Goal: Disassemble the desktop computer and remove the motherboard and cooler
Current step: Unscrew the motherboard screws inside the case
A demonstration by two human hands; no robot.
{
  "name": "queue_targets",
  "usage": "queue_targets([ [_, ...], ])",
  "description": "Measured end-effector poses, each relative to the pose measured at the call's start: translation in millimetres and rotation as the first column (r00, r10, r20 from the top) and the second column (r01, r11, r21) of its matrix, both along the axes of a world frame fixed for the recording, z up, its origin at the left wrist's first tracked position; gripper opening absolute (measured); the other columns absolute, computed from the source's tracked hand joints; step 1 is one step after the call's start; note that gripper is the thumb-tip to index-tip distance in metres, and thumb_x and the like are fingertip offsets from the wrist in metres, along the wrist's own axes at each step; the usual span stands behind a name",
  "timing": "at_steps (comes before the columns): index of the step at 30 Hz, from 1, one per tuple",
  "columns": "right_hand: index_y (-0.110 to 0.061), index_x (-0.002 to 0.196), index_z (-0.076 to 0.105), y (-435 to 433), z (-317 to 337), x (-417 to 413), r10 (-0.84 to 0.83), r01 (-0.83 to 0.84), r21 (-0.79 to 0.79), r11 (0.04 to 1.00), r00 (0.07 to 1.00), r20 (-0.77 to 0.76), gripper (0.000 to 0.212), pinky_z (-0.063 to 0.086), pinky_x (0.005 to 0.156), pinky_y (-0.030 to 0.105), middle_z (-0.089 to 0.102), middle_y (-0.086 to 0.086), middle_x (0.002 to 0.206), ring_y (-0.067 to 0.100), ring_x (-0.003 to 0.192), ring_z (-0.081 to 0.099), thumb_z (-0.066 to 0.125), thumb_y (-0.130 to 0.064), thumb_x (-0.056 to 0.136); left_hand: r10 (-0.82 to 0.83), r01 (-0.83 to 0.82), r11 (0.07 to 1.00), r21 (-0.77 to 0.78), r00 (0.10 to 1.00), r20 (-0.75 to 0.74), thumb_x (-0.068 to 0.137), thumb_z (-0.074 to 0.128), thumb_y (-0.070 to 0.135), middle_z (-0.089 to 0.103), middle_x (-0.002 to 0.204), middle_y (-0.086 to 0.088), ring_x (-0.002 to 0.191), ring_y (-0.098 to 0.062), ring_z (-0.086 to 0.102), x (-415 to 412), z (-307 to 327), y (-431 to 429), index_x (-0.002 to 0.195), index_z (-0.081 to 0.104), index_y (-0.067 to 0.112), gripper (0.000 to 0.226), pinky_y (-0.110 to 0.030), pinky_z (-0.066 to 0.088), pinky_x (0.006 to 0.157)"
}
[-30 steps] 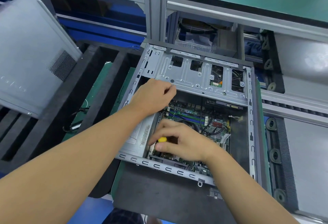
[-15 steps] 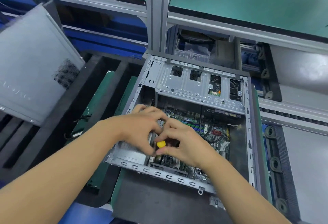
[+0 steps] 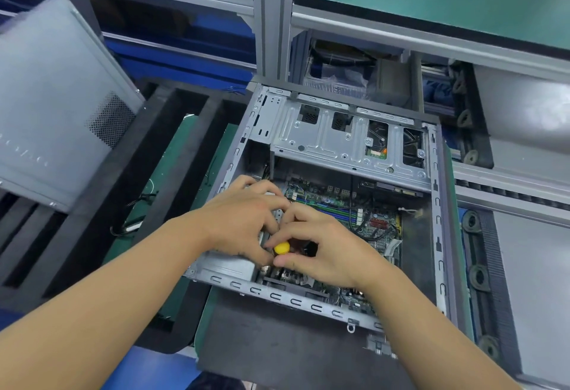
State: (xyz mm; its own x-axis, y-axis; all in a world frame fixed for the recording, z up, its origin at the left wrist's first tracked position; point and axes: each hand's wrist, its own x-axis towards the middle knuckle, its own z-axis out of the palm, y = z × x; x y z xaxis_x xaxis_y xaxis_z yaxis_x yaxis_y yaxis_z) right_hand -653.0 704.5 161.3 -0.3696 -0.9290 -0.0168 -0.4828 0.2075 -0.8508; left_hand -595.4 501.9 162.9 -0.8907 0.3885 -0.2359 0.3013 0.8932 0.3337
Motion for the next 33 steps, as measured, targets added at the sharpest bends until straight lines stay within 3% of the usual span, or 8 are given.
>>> queue_targets([
  [4, -0.026, 0.09, 0.057, -6, 12, 6, -0.099, 0.12, 0.114, 0.986, 0.98, -0.171, 0.035, 0.048, 0.066, 0.026, 0.049, -0.015, 0.081, 0.009, 0.07, 0.05, 0.072, -0.055, 0.078, 0.013, -0.013, 1.0, 0.027, 1.0, 0.003, 0.066, 0.07, 0.064, 0.04, 0.116, 0.037, 0.125, 0.002, 0.021, -1, 0, 0, 0.056, 0.054, 0.046, 0.026, -0.027, 0.011, 0.104],
  [7, -0.022, 0.081, 0.05, -15, 20, 12, -0.026, 0.115, 0.243, 0.963, 0.94, -0.341, 0.037, 0.042, 0.064, 0.031, 0.042, -0.015, 0.073, 0.01, 0.069, 0.043, 0.072, -0.052, 0.081, -0.018, 0.018, 1.0, 0.016, 1.0, 0.015, 0.066, 0.069, 0.064, 0.041, 0.121, 0.038, 0.129, 0.0, 0.023, -2, -2, 0, 0.062, 0.058, 0.049, 0.019, -0.035, 0.015, 0.108],
  [13, -0.023, 0.072, 0.043, -22, 29, 19, -0.034, 0.129, 0.299, 0.946, 0.952, -0.303, 0.038, 0.032, 0.06, 0.03, 0.041, -0.015, 0.07, -0.001, 0.061, 0.038, 0.078, -0.036, 0.081, -0.034, 0.034, 0.999, 0.011, 0.999, -0.02, 0.062, 0.062, 0.069, 0.041, 0.13, 0.035, 0.129, 0.0, 0.024, -3, -4, -2, 0.064, 0.052, 0.047, 0.024, -0.038, 0.02, 0.108],
  [17, -0.023, 0.074, 0.043, -26, 33, 24, -0.001, 0.107, 0.312, 0.944, 0.947, -0.322, 0.037, 0.027, 0.063, 0.029, 0.04, -0.012, 0.077, 0.006, 0.065, 0.035, 0.078, -0.029, 0.083, -0.039, 0.039, 0.999, -0.004, 0.999, -0.006, 0.059, 0.056, 0.075, 0.04, 0.13, 0.034, 0.131, -0.001, 0.02, -4, -7, -4, 0.071, 0.063, 0.037, 0.04, -0.039, 0.02, 0.109],
  [20, -0.013, 0.084, 0.058, -28, 34, 28, 0.044, 0.065, 0.306, 0.95, 0.941, -0.335, 0.018, 0.024, 0.069, 0.022, 0.039, -0.009, 0.096, 0.004, 0.084, 0.03, 0.076, -0.014, 0.082, -0.07, 0.072, 0.996, -0.059, 0.997, 0.023, 0.058, 0.053, 0.077, 0.044, 0.124, 0.033, 0.129, -0.001, 0.017, -5, -7, -4, 0.079, 0.07, 0.031, 0.053, -0.039, 0.019, 0.109],
  [26, -0.013, 0.094, 0.069, -23, 38, 35, -0.036, 0.107, 0.358, 0.928, 0.979, -0.2, 0.02, 0.04, 0.075, 0.036, 0.051, 0.007, 0.102, 0.024, 0.086, 0.045, 0.06, 0.002, 0.084, -0.043, 0.041, 0.998, 0.04, 0.998, 0.042, 0.055, 0.058, 0.073, 0.044, 0.106, 0.034, 0.13, -0.005, 0.02, -3, -2, -5, 0.052, 0.054, 0.041, 0.032, -0.035, 0.014, 0.103],
  [29, -0.013, 0.104, 0.073, -14, 42, 40, 0.007, 0.129, 0.391, 0.911, 0.945, -0.327, 0.025, 0.031, 0.079, 0.021, 0.047, 0.001, 0.108, 0.019, 0.093, 0.047, 0.059, 0.001, 0.089, -0.035, 0.036, 0.999, 0.021, 0.999, -0.041, 0.052, 0.051, 0.07, 0.036, 0.109, 0.035, 0.126, -0.006, 0.026, 2, -5, -1, 0.051, 0.051, 0.049, 0.021, -0.035, 0.017, 0.102],
  [33, -0.021, 0.104, 0.07, -18, 47, 50, -0.04, 0.188, 0.424, 0.886, 0.942, -0.334, 0.016, 0.037, 0.085, 0.025, 0.039, -0.009, 0.102, 0.011, 0.09, 0.044, 0.063, -0.014, 0.092, -0.044, 0.046, 0.999, 0.021, 0.996, -0.08, 0.054, 0.047, 0.075, 0.037, 0.11, 0.034, 0.124, -0.006, 0.028, 3, -8, -1, 0.06, 0.053, 0.047, 0.029, -0.037, 0.019, 0.103],
])
